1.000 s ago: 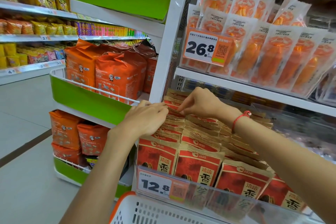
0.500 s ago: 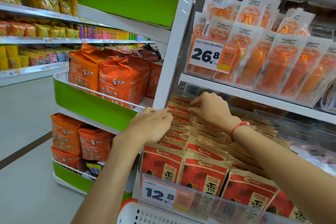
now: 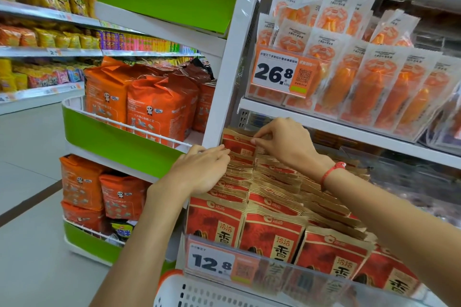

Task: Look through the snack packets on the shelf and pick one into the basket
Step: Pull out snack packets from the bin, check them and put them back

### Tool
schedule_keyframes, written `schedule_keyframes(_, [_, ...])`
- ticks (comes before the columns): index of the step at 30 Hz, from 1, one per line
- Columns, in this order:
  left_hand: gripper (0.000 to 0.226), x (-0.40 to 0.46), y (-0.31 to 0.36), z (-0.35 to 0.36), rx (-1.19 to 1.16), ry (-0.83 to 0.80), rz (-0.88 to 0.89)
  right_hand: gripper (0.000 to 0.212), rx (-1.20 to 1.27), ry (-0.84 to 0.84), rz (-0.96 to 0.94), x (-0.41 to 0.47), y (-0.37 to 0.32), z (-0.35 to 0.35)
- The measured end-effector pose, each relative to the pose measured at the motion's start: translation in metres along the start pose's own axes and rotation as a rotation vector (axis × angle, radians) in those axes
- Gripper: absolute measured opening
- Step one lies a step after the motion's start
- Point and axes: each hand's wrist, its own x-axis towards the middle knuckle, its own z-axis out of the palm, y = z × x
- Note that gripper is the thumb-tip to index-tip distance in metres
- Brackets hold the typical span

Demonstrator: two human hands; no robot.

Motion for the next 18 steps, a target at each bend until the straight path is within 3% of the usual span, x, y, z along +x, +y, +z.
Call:
schedule_keyframes(7, [0.051,0.002,0.002,0.001,-0.065,0.028,-0.020,0.019,-0.017,0.157,-0.149,-0.014,-0.006,-0.015])
schedule_keyframes(12, [0.036,0.002,-0.005,0.000,-0.263,0.231,-0.095,0.017,0.073,0.258,-0.132,-0.028,-0.013,-0.021])
schedule_keyframes(15, [0.054,-0.007,-0.002,-0.008,-0.278,0.392,-0.041,0.017,0.182,0.367,-0.110,-0.034,-0.019,-0.034])
schedule_keyframes(18, [0.069,-0.016,0.002,-0.018,-0.245,0.420,0.054,0.016,0.257,0.438,-0.099,-0.042,-0.024,-0.048])
